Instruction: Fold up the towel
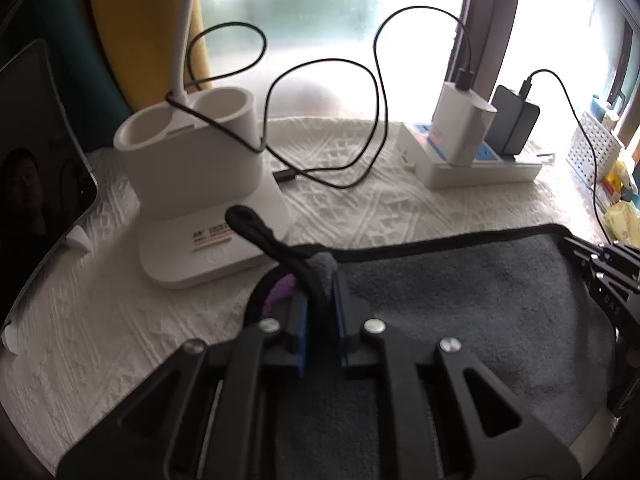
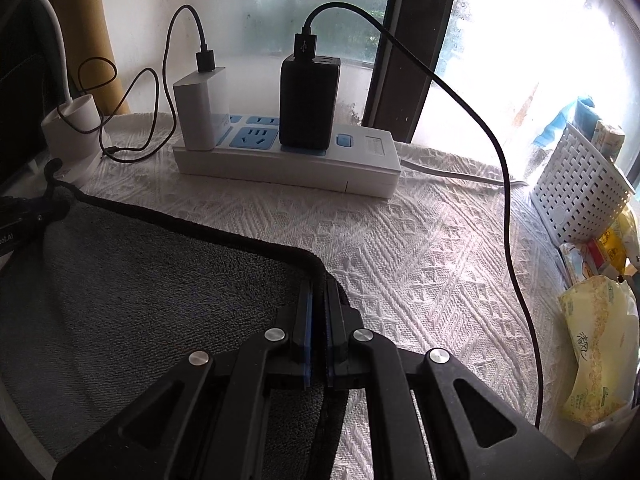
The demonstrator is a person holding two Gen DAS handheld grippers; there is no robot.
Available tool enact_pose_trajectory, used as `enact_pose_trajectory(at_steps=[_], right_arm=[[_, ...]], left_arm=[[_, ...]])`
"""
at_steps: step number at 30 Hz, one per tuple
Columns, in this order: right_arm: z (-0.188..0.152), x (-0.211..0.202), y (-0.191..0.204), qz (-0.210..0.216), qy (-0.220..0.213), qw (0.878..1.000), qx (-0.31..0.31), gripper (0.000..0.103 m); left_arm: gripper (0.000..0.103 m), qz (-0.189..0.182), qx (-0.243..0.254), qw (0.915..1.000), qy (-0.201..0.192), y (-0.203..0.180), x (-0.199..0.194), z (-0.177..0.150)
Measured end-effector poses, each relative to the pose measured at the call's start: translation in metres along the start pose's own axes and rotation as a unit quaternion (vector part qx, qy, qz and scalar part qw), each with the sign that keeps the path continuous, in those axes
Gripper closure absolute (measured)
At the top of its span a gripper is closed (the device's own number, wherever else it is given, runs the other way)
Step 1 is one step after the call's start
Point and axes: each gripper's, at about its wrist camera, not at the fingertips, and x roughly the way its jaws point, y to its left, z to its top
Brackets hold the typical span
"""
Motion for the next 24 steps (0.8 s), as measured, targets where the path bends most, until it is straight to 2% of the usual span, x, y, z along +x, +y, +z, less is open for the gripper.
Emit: enact_pose_trajectory(at_steps=[7, 10, 11, 12, 13, 14, 16, 18, 22, 24], right_arm=[[0.001, 0.001, -0.001, -0.002, -0.001, 1.0, 0.005, 0.096], [0.001, -0.002, -0.003, -0.006, -0.004, 1.0, 0.01, 0.09], [0.001, -0.004, -0.003, -0.007, -0.004, 1.0, 0.011, 0.086], [0.0, -0.006, -0.003, -0.006, -0.006, 1.0, 0.012, 0.078], [0.0, -0.009, -0.003, -0.006, -0.008, 1.0, 0.013, 0.074], [0.0, -0.012, -0.003, -0.007, -0.012, 1.0, 0.013, 0.067], [0.0, -0.018, -0.003, -0.008, -0.02, 1.0, 0.013, 0.057], [0.001, -0.025, -0.003, -0.008, -0.028, 0.999, 0.014, 0.041], [0.002, -0.04, -0.002, -0.008, -0.04, 0.999, 0.013, 0.036], [0.002, -0.049, 0.0, -0.007, -0.046, 0.999, 0.011, 0.029]], left_arm=[[0.083, 0.007, 0.003, 0.9996, -0.027, 0.001, -0.023, 0.003], [0.078, 0.003, -0.009, 0.9994, -0.034, 0.004, -0.029, 0.003], [0.076, 0.008, -0.013, 0.9992, -0.036, 0.006, -0.031, 0.003], [0.07, 0.015, -0.016, 0.999, -0.039, 0.008, -0.034, 0.003], [0.057, 0.022, -0.02, 0.9987, -0.041, 0.009, -0.035, 0.002], [0.052, 0.029, -0.023, 0.9983, -0.046, 0.011, -0.038, 0.001], [0.03, 0.032, -0.028, 0.9978, -0.052, 0.014, -0.044, 0.0], [0.021, 0.028, -0.03, 0.9976, -0.056, 0.015, -0.051, -0.002], [0.015, 0.026, -0.03, 0.9971, -0.065, 0.013, -0.067, -0.005], [0.013, 0.028, -0.032, 0.9965, -0.072, 0.012, -0.078, -0.007]])
